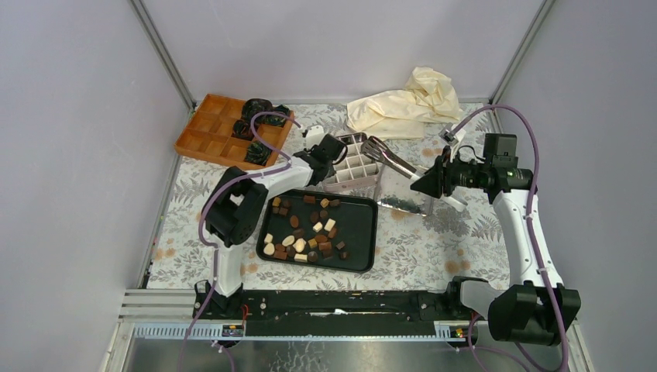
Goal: Pack the chocolate
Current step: Adjust the packing box at the center of the board, then place the fake chocolate in the packing box.
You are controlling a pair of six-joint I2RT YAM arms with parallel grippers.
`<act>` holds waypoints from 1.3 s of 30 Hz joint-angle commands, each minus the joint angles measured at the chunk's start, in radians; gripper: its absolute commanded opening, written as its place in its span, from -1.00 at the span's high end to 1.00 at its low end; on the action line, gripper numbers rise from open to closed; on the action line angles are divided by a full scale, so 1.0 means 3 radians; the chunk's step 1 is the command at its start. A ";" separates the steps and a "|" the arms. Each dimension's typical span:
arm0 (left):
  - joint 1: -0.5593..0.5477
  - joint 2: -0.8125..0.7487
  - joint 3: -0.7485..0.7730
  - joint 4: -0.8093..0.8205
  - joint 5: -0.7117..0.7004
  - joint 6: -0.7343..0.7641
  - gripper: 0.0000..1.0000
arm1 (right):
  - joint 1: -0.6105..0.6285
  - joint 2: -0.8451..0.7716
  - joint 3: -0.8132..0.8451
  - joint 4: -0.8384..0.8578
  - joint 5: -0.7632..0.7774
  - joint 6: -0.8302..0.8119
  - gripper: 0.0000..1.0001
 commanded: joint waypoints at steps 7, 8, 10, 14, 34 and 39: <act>0.0092 -0.0972 -0.0428 0.0208 0.0203 0.0038 -0.16 | 0.0157 0.0423 0.0253 0.0107 0.0313 -0.0158 0.83; 0.0097 -0.1129 -0.0526 0.0245 0.0197 0.0081 -0.22 | 0.0215 0.0471 0.0286 0.0105 0.0380 -0.0181 0.83; 0.0121 -0.1432 -0.0776 0.0315 0.0203 0.0131 -0.40 | 0.0351 0.0580 0.0354 0.0134 0.0520 -0.0187 0.83; 0.0233 -0.2009 -0.1224 0.0404 0.0417 0.0170 -0.65 | 0.0649 0.0854 0.0583 0.0188 0.0808 -0.0140 0.82; 0.0358 -0.4712 -0.3284 0.0838 0.1070 -0.0328 -0.88 | 0.1599 0.2238 0.1858 0.0049 0.1854 -0.0173 0.77; 0.0358 -0.4682 -0.3253 0.0813 0.1076 -0.0333 -0.88 | 0.1646 0.2438 0.2033 0.0000 0.1963 -0.0160 0.75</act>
